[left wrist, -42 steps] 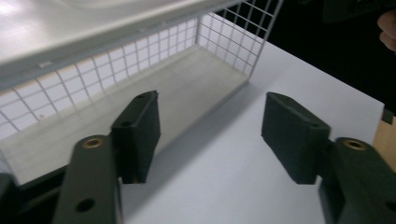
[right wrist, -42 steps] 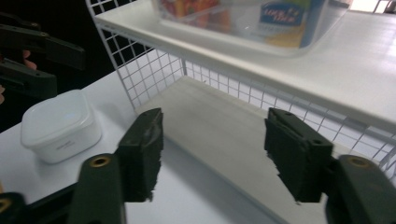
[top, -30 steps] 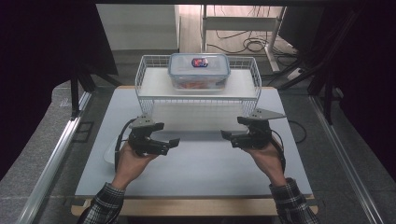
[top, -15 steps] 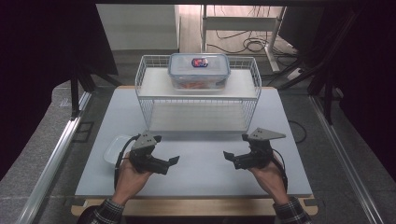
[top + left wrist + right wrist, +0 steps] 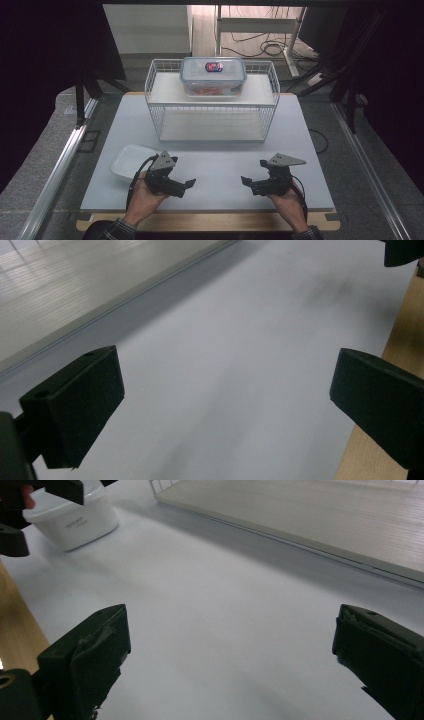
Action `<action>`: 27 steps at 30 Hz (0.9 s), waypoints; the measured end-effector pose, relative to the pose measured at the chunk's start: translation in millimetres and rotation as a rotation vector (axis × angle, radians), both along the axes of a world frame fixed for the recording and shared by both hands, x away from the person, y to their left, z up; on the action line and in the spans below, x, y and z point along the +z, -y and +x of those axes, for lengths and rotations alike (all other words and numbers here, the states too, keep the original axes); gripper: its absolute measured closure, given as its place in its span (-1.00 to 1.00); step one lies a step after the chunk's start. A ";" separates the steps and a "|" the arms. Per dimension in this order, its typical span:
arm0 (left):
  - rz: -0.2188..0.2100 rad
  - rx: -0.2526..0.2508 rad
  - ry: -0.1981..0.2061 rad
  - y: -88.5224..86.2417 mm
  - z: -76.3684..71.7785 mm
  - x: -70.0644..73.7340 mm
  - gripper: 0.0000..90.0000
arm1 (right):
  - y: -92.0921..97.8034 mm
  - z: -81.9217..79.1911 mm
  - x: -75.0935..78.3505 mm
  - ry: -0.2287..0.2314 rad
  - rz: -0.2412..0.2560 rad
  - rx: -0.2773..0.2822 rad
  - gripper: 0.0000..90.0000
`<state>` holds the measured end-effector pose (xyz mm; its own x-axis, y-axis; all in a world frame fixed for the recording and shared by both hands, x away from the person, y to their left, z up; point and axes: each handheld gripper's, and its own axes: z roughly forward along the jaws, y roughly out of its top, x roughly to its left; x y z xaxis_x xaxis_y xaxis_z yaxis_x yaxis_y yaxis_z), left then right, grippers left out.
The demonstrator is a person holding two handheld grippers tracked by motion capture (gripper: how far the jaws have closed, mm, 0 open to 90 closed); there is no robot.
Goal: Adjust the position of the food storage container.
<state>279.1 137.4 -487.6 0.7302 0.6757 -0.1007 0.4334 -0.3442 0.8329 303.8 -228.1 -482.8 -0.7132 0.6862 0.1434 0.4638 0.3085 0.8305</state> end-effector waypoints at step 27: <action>0.031 0.369 -0.033 -135.5 20.6 3.0 1.00 | -2.5 6.0 -14.0 -0.032 -0.108 -0.008 -0.89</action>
